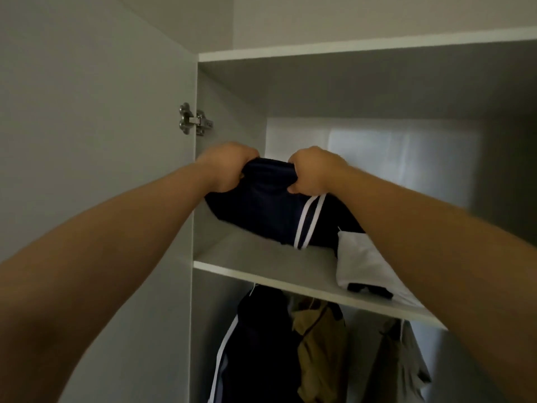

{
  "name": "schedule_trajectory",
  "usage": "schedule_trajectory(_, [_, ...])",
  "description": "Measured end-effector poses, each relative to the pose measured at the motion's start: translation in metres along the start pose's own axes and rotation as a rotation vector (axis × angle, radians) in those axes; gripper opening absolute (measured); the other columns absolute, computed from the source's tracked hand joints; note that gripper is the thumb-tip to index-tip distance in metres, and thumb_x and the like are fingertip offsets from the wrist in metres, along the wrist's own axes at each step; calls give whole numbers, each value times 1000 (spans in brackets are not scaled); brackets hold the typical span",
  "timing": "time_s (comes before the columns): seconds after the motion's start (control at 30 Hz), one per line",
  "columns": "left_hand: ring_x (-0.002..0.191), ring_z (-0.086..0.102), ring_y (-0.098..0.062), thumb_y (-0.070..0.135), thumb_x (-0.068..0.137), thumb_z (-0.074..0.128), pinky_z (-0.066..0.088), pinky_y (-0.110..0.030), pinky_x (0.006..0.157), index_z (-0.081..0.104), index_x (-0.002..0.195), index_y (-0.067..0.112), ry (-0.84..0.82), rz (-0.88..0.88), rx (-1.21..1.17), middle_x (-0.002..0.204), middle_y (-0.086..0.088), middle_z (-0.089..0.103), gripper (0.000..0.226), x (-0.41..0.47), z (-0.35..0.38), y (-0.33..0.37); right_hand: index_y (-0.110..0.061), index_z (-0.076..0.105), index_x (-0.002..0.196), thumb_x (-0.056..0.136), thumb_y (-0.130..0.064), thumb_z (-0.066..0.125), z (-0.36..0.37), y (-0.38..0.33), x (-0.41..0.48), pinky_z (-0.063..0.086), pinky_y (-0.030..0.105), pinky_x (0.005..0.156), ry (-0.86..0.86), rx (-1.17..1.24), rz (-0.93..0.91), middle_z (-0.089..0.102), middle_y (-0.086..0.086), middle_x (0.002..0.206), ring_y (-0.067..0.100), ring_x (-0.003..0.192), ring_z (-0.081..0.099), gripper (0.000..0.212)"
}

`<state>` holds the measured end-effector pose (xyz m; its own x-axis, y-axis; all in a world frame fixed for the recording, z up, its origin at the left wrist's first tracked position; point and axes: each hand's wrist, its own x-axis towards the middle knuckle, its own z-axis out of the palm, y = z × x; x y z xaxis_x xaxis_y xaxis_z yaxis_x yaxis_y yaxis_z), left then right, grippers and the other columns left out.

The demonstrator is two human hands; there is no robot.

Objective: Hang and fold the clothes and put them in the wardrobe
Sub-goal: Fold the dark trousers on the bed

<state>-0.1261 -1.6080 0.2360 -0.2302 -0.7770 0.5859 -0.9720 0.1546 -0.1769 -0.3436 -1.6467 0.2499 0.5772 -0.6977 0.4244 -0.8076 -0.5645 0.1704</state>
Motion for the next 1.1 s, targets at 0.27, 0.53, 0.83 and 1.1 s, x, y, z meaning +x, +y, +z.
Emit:
schedule_trajectory(0.27, [133, 49, -28, 20, 93, 62, 41, -36, 109, 42, 149, 27, -420, -227, -31, 151, -6, 47, 60, -45, 198, -20, -12, 57, 123, 96, -39, 59, 192, -22, -1, 54, 40, 83, -278, 81, -36, 60, 13, 122, 31, 104, 62, 39])
schedule_trajectory(0.53, [113, 62, -20, 10, 89, 62, 48, -30, 99, 63, 130, 29, -452, -200, -247, 128, 0, 65, 45, -40, 212, -42, -11, 65, 94, 104, -46, 41, 217, -22, 5, 42, 32, 61, -191, 186, 17, 59, 6, 84, 21, 73, 54, 44])
schedule_trajectory(0.83, [116, 61, -22, 8, 86, 61, 41, -18, 89, 60, 134, 23, -423, -253, -263, 130, -4, 64, 50, -43, 201, -36, -9, 61, 92, 104, -42, 44, 210, -26, -10, 49, 33, 68, -182, 334, 72, 64, 8, 93, 23, 82, 60, 39])
schedule_trajectory(1.1, [102, 65, -24, 5, 85, 59, 54, -38, 90, 71, 114, 21, -41, -88, -464, 114, -2, 70, 34, -63, 148, 43, -8, 61, 89, 100, -20, 55, 166, -35, -70, 46, 35, 67, 197, 545, 358, 65, 4, 82, 17, 71, 56, 18])
